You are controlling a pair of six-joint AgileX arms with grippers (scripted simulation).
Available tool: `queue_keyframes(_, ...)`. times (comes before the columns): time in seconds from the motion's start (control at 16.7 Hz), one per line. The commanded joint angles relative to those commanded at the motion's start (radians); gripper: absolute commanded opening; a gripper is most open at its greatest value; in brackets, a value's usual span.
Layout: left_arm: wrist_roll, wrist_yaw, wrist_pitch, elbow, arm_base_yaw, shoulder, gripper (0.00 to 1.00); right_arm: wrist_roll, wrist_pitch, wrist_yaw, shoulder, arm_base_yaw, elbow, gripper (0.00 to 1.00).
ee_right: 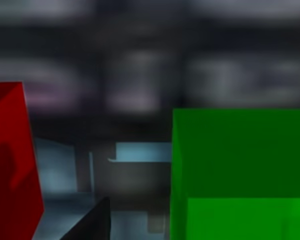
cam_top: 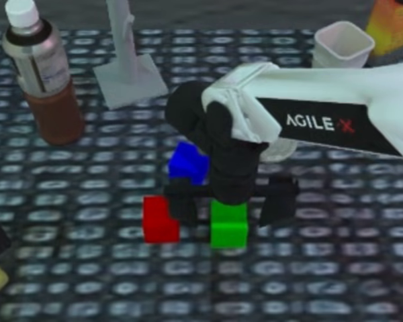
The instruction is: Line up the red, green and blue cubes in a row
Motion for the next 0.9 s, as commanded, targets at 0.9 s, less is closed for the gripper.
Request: queue_keyframes(0.9,0.001,0.006,-0.028,0.029,-0.013,0.028,1.00,-0.013,-0.220,0.006,-0.085,-0.005,0.156,1.00)
